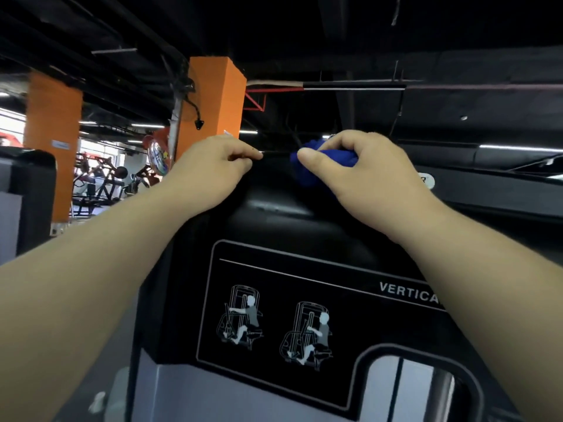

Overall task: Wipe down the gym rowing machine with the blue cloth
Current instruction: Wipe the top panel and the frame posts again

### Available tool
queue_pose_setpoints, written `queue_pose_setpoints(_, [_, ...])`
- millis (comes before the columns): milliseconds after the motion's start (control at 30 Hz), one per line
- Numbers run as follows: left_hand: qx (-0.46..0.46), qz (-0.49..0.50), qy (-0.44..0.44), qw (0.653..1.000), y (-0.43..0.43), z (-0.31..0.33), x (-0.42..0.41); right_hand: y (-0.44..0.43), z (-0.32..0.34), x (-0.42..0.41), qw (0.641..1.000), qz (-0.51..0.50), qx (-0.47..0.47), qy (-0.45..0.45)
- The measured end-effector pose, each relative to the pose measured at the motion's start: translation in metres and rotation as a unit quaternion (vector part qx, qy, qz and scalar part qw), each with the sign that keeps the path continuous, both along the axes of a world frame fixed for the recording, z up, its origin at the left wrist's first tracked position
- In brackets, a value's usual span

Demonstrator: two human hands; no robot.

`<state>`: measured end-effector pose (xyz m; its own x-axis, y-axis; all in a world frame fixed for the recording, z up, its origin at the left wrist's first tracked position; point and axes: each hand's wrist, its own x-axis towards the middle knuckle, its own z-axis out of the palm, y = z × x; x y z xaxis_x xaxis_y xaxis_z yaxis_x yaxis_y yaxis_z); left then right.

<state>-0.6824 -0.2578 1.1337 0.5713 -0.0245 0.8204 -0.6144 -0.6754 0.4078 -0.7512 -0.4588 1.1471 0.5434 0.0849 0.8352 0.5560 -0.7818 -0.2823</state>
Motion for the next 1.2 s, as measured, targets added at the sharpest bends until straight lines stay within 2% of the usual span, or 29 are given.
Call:
queue_pose_setpoints(167, [-0.079,-0.087,0.046,0.992,0.007,-0.001,-0.001,0.002,0.007,0.001,0.994,-0.023,-0.101,0.015])
queue_pose_setpoints(333, [-0.051,-0.147,0.099,0.983,0.026,0.006,-0.001,0.014,0.012,0.01,0.99,-0.006,-0.142,0.004])
queue_pose_setpoints(533, [-0.044,-0.173,0.06,0.982,0.033,0.014,0.021,0.057,0.012,0.036,0.977,0.059,-0.205,-0.024])
queue_pose_setpoints(633, [-0.004,-0.18,0.057,0.982,0.03,0.023,0.036,0.049,0.017,0.047,0.984,0.035,-0.173,-0.012])
queue_pose_setpoints(767, [0.043,-0.189,0.07,0.978,0.026,0.037,0.049,0.019,0.035,0.048,0.979,-0.117,-0.15,0.068])
queue_pose_setpoints(833, [0.051,-0.194,0.069,0.977,0.024,0.04,0.052,0.031,0.039,0.042,0.976,-0.109,-0.169,0.084])
queue_pose_setpoints(967, [0.062,-0.223,0.078,0.97,0.027,0.04,0.05,0.062,0.034,0.033,0.983,-0.012,-0.157,0.093])
queue_pose_setpoints(1033, [0.071,-0.223,0.079,0.969,0.028,0.039,0.049,0.051,0.033,0.037,0.986,-0.064,-0.122,0.091])
queue_pose_setpoints(1133, [0.074,-0.223,0.083,0.969,0.027,0.036,0.049,0.026,0.034,0.049,0.971,-0.199,-0.088,0.103])
queue_pose_setpoints(1200, [0.073,-0.224,0.081,0.968,0.027,0.036,0.047,0.025,0.036,0.051,0.962,-0.235,-0.083,0.109])
